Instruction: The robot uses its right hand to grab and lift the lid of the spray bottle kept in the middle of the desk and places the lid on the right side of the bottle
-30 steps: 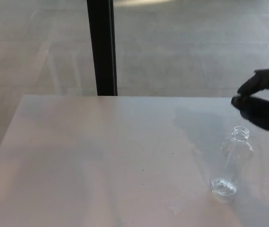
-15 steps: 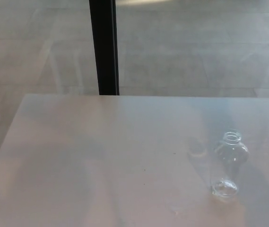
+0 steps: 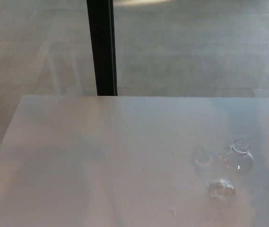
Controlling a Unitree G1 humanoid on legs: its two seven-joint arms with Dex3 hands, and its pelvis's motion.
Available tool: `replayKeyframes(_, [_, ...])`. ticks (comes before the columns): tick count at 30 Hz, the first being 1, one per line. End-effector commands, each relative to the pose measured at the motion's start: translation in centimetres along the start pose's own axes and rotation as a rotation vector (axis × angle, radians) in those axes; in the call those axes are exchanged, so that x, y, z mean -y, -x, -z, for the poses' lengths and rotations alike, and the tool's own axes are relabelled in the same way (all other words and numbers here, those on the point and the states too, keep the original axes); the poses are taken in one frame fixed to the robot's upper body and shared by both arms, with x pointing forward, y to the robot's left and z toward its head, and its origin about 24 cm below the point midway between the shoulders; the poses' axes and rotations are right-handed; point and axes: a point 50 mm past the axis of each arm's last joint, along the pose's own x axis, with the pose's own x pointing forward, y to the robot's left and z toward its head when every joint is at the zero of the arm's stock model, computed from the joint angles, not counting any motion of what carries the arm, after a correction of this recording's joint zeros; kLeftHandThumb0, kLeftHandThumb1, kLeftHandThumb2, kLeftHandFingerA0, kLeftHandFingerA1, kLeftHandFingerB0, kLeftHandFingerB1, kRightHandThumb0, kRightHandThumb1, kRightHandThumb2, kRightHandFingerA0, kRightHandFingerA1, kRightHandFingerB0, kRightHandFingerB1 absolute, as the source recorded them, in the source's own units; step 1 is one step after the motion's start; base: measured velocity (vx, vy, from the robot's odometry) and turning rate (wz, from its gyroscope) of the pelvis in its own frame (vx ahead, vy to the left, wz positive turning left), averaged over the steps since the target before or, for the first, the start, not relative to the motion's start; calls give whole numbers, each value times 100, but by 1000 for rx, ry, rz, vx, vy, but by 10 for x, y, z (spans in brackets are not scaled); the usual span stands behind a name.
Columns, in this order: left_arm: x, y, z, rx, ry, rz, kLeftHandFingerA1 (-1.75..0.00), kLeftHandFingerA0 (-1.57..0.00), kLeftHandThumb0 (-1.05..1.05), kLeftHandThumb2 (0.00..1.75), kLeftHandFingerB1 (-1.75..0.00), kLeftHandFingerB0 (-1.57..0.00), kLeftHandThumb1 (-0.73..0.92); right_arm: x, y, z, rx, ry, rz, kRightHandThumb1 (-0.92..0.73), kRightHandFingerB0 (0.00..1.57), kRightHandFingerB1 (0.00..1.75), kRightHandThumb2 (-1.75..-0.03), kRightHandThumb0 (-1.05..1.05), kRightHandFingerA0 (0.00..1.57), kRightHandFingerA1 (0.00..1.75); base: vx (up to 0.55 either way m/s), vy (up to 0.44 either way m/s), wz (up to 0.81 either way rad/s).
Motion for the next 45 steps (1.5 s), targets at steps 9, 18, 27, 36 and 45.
replayKeyframes(9, [-2,1,-5,32,2,-1,-117,-65,-105,76,-106,-45,46,-130,64,125,-283,169,-276,-58,94,74,-89,-9,86,113,0,0,0])
replayKeyframes(18, [-3,0,-7,31,-2,-1,-113,-62,-105,73,-103,-42,47,-156,85,158,-368,200,-301,-66,84,64,-80,-20,87,149,0,0,0])
replayKeyframes(27, [-3,1,-7,37,-5,3,-115,-67,-105,74,-105,-45,47,-170,94,167,-395,288,-405,-71,35,36,-61,-43,64,96,0,0,0])
replayKeyframes(36, [-4,2,-2,30,-6,2,-113,-59,-105,76,-104,-42,47,-166,92,163,-396,498,-441,-62,5,14,-91,-92,0,15,0,0,0])
replayKeyframes(45, [-4,3,1,28,3,-6,-117,-65,-105,78,-109,-44,46,-159,89,156,-373,496,-425,-62,4,12,-96,-91,0,21,0,0,0])
